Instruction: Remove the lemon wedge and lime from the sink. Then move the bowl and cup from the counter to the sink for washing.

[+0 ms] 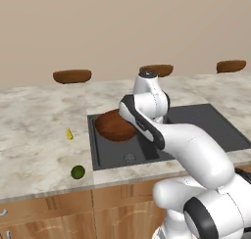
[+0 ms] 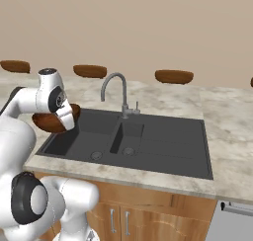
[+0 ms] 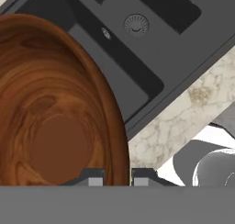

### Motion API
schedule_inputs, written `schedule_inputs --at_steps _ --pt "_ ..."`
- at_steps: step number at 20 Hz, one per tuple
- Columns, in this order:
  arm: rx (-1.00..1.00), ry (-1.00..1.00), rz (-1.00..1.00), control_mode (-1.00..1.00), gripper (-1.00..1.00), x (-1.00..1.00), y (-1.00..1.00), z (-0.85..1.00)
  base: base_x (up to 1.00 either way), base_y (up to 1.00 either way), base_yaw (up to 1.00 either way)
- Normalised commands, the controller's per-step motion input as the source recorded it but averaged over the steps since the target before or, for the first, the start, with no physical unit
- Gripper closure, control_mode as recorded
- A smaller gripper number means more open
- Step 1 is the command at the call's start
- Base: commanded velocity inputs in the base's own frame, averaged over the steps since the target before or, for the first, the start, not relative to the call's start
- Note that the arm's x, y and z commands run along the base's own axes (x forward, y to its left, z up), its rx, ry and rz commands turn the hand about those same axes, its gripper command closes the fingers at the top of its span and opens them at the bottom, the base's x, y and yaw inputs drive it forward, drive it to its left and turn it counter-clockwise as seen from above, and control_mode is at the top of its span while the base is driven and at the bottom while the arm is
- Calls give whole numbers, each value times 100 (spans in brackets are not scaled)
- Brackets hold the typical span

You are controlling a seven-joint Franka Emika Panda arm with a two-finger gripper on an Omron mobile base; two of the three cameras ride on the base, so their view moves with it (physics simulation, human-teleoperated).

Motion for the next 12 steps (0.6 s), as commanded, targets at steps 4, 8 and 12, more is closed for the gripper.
schedule_inputs --at_steps 4,8,12 --pt "-8 -2 0 -100 100 11 -15 -27 0 0 0" --pt "-1 0 -2 -100 100 9 -30 -18 0 0 0" --pt "0 0 -2 -100 100 7 -27 -17 0 0 0"
